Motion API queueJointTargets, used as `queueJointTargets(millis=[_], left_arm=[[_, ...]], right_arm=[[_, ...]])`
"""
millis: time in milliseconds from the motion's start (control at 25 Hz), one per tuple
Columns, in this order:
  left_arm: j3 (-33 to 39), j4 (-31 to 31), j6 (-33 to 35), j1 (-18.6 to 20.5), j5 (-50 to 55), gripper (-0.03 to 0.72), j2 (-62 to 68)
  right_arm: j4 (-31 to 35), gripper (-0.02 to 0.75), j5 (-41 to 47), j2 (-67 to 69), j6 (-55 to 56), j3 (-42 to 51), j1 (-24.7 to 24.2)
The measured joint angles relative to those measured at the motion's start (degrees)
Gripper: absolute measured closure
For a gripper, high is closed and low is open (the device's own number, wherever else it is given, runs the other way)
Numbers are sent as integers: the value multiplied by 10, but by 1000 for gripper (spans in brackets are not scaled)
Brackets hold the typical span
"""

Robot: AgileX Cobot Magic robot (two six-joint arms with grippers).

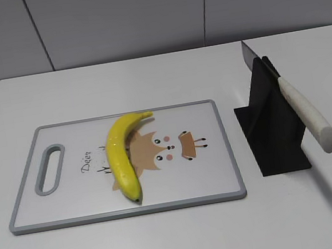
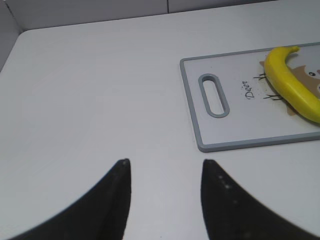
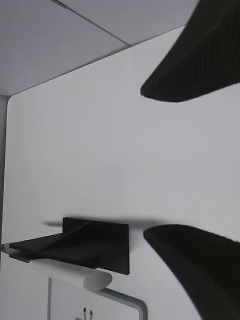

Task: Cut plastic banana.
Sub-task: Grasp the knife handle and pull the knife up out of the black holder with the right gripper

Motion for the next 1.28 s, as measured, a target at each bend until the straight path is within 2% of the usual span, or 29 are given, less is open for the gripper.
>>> queueJointTargets(millis=[1280], left_arm=[[0,0,0,0,0,239,0]], right_arm=[[10,143,0,0,0,0,0]])
